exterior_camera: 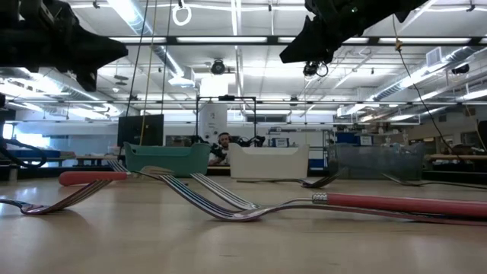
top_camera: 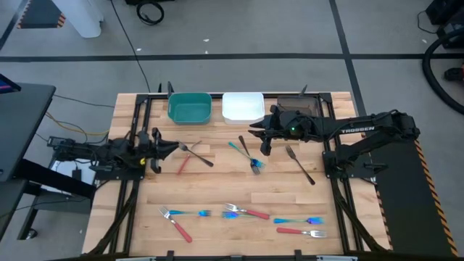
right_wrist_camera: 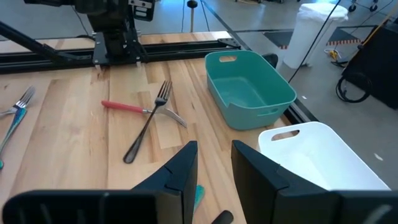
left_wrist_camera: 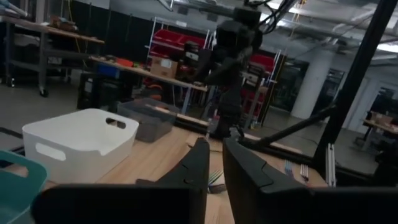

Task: Sort silverware by color (type)
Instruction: Put the iridescent blue fork into the green bin

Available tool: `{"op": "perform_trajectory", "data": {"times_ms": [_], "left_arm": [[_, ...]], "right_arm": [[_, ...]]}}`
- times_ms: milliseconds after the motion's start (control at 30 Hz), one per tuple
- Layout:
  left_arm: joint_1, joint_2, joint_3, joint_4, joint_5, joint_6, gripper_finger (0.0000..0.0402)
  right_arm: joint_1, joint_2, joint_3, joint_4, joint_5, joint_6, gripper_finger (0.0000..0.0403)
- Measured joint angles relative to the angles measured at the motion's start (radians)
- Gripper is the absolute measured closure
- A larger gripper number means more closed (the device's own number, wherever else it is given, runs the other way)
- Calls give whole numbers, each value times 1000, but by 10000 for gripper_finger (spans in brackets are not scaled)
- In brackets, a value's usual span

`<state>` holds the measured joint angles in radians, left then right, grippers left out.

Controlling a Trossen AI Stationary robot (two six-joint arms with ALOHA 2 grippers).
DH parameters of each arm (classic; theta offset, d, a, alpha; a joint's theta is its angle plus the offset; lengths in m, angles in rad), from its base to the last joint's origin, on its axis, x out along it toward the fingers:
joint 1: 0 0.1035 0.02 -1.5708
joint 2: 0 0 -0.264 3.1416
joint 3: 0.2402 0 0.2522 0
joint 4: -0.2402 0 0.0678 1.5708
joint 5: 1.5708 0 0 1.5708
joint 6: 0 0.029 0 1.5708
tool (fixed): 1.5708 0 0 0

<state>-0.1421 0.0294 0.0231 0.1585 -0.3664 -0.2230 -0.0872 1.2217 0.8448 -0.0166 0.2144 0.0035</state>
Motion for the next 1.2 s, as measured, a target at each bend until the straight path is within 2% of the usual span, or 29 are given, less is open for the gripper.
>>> {"op": "perform_trajectory", "data": {"times_ms": [100, 233, 567, 700, 967, 1067, 1200], "left_arm": [[0, 37, 0, 1, -12, -11, 328], [0, 89, 0, 10, -124, -141, 323], [0, 261, 105, -20, -122, -203, 322], [0, 349, 180, -103, -71, -212, 322], [-2, 533, 264, -126, 161, -290, 322], [-2, 603, 280, -126, 206, -292, 322], [-8, 698, 298, -127, 214, -293, 322]], "right_arm": [[0, 0, 0, 0, 3, -4, 297], [-2, 0, 0, 0, 4, -12, 297], [-2, 0, 0, 19, 4, -86, 297], [-2, 0, 0, 25, 4, -85, 297], [-2, 0, 0, 5, 4, -63, 297], [-2, 0, 0, -3, 4, -47, 297], [-2, 0, 0, -16, 4, -48, 297]]}}
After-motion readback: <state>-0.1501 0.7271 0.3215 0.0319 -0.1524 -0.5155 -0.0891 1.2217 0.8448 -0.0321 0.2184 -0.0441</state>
